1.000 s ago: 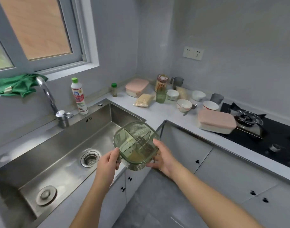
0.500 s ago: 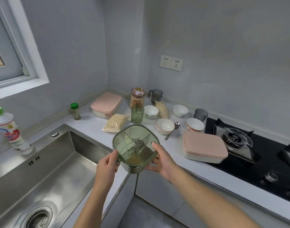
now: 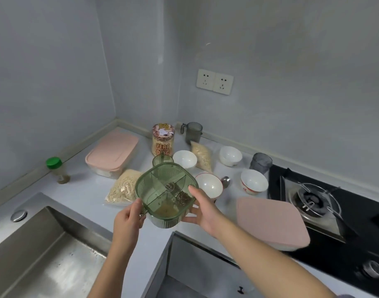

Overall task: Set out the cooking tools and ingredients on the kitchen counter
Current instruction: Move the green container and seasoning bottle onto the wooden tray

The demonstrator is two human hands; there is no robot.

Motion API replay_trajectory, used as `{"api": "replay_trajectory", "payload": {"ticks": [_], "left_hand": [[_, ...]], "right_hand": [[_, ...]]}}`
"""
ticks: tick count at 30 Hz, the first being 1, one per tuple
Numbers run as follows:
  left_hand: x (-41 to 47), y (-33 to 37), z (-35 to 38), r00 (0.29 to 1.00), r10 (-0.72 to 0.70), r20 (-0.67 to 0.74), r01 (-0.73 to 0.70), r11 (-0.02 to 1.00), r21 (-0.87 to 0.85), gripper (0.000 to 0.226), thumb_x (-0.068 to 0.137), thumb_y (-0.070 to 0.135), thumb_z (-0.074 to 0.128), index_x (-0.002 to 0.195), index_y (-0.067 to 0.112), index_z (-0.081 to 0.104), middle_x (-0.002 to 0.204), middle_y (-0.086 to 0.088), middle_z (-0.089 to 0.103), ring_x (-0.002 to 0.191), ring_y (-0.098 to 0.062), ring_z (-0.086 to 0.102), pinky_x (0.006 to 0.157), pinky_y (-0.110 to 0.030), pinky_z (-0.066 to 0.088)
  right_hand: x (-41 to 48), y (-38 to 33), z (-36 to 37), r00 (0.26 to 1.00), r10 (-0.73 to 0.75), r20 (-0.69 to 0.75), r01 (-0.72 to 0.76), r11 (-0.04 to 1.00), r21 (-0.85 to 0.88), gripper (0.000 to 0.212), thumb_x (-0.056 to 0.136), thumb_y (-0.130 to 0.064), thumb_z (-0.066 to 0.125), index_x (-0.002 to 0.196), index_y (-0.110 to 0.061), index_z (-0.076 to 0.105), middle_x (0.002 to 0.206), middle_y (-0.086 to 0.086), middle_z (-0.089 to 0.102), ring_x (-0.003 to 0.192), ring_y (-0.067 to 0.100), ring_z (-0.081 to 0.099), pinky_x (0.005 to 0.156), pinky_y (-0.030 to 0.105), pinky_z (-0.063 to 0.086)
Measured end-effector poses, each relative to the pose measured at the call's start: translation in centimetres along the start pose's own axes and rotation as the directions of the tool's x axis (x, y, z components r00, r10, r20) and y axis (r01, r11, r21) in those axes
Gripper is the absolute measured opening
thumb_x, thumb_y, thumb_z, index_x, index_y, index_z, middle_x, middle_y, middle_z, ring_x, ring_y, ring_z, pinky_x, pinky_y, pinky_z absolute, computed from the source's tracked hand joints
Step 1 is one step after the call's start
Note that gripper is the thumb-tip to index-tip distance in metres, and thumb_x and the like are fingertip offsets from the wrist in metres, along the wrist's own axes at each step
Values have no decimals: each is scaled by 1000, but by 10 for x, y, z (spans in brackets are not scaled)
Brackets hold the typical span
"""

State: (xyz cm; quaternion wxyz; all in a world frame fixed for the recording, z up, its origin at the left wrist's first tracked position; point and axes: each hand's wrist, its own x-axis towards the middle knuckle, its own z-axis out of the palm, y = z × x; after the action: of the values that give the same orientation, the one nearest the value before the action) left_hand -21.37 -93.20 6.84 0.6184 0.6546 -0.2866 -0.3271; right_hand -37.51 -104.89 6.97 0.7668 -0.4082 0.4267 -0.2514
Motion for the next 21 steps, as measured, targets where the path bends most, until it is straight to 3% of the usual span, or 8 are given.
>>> {"api": "replay_trajectory", "payload": {"ticks": [2,8,12,17,21], "left_hand": [[6,3,0,999,12,-49,-11,1000,12,45,102,28,40,62,5,43,67,-14,36,57,-19,28,48,-4,38],[27,13,-5,962,29,-273,-7,997,80,44,102,26,37,63,5,42,65,-14,33,54,-13,30,49,-3,36],[30,11,-12,915,18,-404,8,998,64,47,99,37,41,62,8,39,62,-11,34,51,-10,29,48,-18,26],[20,-7,-48,787,-100,-608,95,995,-41,47,92,44,44,57,12,38,56,-8,34,52,-17,28,55,-32,25],[20,-17,-88,682,-163,-713,151,985,-81,50,96,38,41,57,7,41,57,-15,36,58,-20,30,59,-35,23]], "right_hand": [[16,-4,4,999,23,33,-22,999,-30,28,95,-40,54,117,-23,54,105,3,61,89,24,60,86,50,55],[75,-29,27,969,102,226,-68,986,-152,39,95,-42,54,128,-22,50,123,8,60,104,27,62,90,50,54],[112,-40,53,917,168,362,-68,959,-273,31,94,-41,55,118,-21,53,122,8,61,105,29,62,92,53,52],[139,-15,104,821,298,487,-108,919,-380,24,95,-40,54,111,-22,54,110,6,61,86,19,63,82,47,56],[162,3,151,805,338,487,-82,878,-472,45,97,-50,42,129,-19,53,116,2,59,100,18,60,75,37,54]]}}
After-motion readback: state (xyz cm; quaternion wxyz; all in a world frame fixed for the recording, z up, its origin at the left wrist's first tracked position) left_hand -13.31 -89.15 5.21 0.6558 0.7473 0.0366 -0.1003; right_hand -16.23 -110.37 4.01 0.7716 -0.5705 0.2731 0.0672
